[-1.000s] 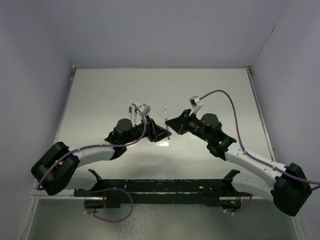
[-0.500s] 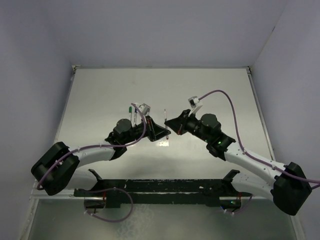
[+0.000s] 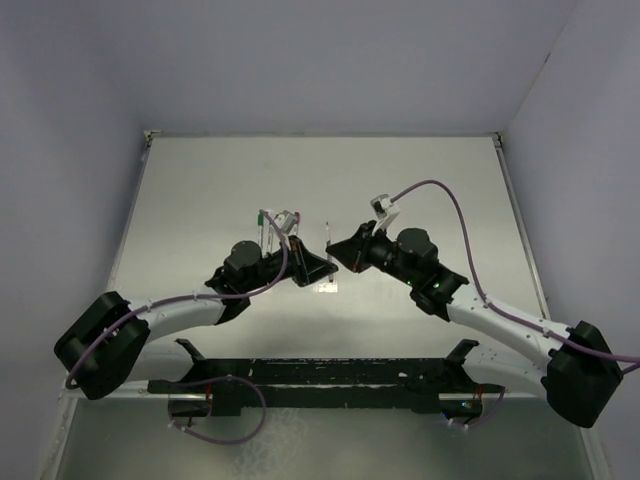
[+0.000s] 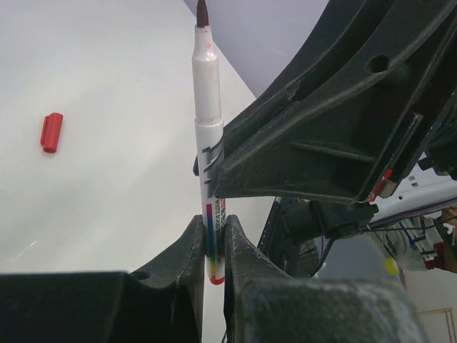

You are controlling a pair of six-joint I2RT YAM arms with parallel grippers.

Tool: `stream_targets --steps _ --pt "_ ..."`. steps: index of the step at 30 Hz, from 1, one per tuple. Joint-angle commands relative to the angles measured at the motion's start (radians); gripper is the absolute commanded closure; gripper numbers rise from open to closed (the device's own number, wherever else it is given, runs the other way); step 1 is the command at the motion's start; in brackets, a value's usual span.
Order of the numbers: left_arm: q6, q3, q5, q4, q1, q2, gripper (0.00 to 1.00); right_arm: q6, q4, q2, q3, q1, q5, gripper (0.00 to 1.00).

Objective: Insert the pens into the pen caps

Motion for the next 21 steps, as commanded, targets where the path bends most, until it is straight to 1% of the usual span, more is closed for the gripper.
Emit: stream_targets --steps 1,7,12,14,16,19,21 --pt "0.035 -0.040 -0.062 -0.021 0.000 -0.090 1.00 -0.063 -0.100 -0.046 0.067 0.024 0.013 0.86" --pt "0.085 -0.077 -0.153 -0.228 -0.002 -0.209 1.00 -0.114 -0.249 -0.129 0.108 0.031 0.091 0.73" --pt "0.124 -0.075 -0.194 -0.342 -0.001 -0.256 1.00 -0.125 -0.352 -0.192 0.127 0.031 0.180 0.69" --pt "0.129 -0.074 -0.200 -0.371 -0.001 -0.259 1.00 -0.116 -0.398 -0.205 0.137 0.031 0.240 0.69" --pt "0.137 -0.073 -0.200 -0.390 0.000 -0.262 1.00 -0.084 -0.466 -0.201 0.156 0.031 0.338 0.69" --pt "0.144 -0.068 -0.203 -0.421 -0.001 -0.266 1.00 -0.010 -0.610 -0.135 0.211 0.032 0.483 0.68" --pt "0.157 -0.056 -0.211 -0.462 0.000 -0.269 1.00 0.051 -0.684 -0.077 0.242 0.032 0.506 0.69"
